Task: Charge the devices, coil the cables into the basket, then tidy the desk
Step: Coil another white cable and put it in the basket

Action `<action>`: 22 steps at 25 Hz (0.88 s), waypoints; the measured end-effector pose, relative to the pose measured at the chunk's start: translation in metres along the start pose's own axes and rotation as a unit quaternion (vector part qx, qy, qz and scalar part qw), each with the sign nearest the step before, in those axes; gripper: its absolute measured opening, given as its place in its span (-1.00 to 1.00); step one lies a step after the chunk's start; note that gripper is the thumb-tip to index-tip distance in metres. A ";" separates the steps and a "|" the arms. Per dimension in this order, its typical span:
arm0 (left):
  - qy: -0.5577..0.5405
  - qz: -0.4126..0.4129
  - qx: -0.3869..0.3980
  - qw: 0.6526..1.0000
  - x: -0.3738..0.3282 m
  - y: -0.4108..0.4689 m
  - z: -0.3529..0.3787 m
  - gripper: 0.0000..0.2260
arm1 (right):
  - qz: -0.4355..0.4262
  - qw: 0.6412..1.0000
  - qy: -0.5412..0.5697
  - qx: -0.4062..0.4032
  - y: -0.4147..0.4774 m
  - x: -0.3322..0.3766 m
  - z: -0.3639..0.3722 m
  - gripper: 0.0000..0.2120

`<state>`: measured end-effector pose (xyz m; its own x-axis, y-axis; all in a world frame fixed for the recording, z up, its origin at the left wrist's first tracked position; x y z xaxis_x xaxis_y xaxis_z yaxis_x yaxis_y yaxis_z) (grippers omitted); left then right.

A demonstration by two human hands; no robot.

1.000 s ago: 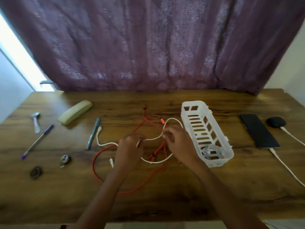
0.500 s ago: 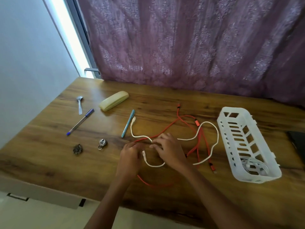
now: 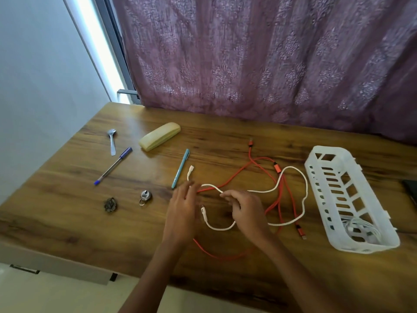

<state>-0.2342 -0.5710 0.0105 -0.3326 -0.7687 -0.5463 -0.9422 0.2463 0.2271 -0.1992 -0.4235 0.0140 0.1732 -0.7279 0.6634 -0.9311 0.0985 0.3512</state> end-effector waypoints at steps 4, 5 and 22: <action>0.036 0.062 -0.012 0.997 -0.019 0.037 -0.009 -0.60 | 0.041 0.991 0.113 -0.066 0.006 0.015 -0.047 -0.74; 0.034 0.073 0.003 0.997 -0.021 0.043 -0.007 -0.73 | 0.051 0.984 0.144 -0.092 0.009 0.015 -0.060 -0.75; -0.711 -0.169 0.350 0.586 -0.131 0.038 -0.027 -0.70 | 0.079 0.970 -0.076 -0.219 0.021 -0.023 -0.148 -0.80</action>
<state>-0.2257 -0.4766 0.1122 0.6506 0.3032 -0.6963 -0.5836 0.7863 -0.2029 -0.1753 -0.3041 0.1043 -0.0411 -0.7681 0.6390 -0.7113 0.4717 0.5212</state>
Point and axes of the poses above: each hand's wrist, its own y-axis towards the middle knuckle, its own z-axis out of the palm, x = y × z, the point moved 8 cm from there along y, towards the middle knuckle, and after that the axes turned 9 degrees about -z, right-handed, at the moved point
